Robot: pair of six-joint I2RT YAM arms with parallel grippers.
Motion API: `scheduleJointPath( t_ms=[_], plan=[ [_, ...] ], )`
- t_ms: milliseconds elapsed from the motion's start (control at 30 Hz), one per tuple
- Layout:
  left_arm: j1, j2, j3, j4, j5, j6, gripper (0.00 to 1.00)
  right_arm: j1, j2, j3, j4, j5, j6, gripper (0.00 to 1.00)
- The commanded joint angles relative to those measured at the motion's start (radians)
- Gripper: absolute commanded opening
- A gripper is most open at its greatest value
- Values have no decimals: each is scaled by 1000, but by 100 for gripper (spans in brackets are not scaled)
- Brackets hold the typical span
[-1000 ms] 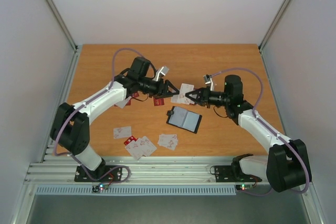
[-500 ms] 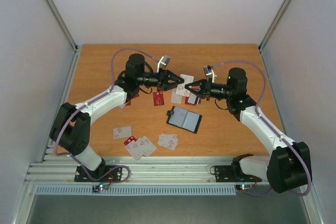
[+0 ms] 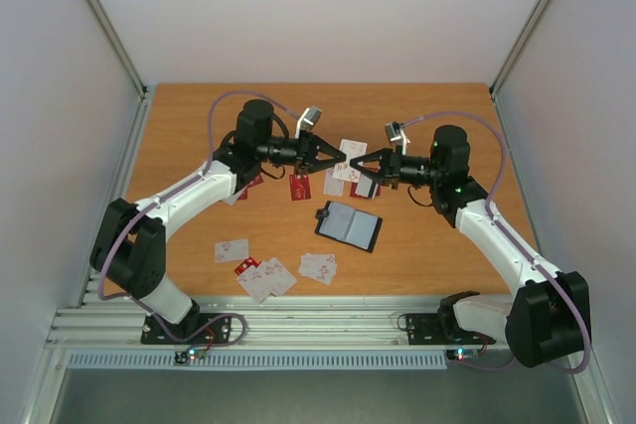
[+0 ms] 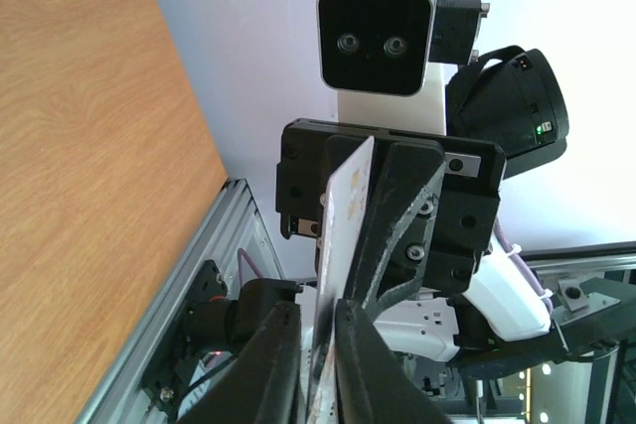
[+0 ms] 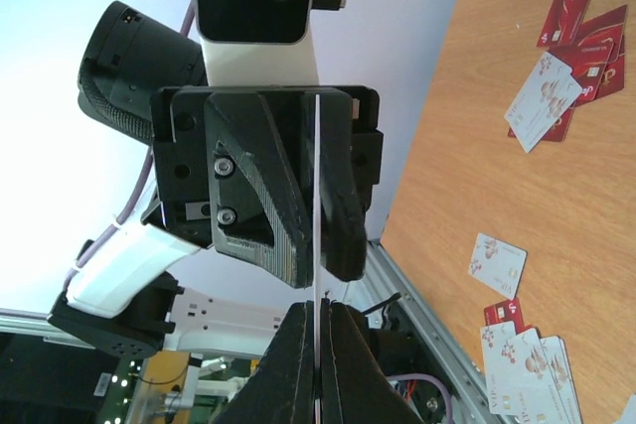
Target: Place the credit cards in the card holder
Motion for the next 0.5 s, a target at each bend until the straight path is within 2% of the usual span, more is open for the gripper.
scheduleJointPath(
  t_ms=[0, 100, 200, 267, 333, 400, 467],
  plan=[
    [5, -34, 33, -41, 24, 54, 10, 3, -18, 29, 5, -32, -10, 1],
    [5, -34, 35, -38, 25, 49, 1, 3, -19, 26, 6, -32, -10, 1],
    [5, -35, 37, -35, 25, 43, 0, 3, -17, 30, 5, -28, -14, 1],
    [5, -34, 33, -28, 25, 36, 0, 3, -12, 52, -55, -15, -49, 7],
    [6, -34, 31, -51, 12, 40, 0, 3, -6, 104, -257, 21, -166, 26],
    [5, -31, 37, -141, -16, 95, 0, 3, -4, 170, -589, 140, -328, 46],
    [5, -29, 48, -335, -60, 185, 0, 1, 3, 217, -835, 306, -459, 52]
  ],
)
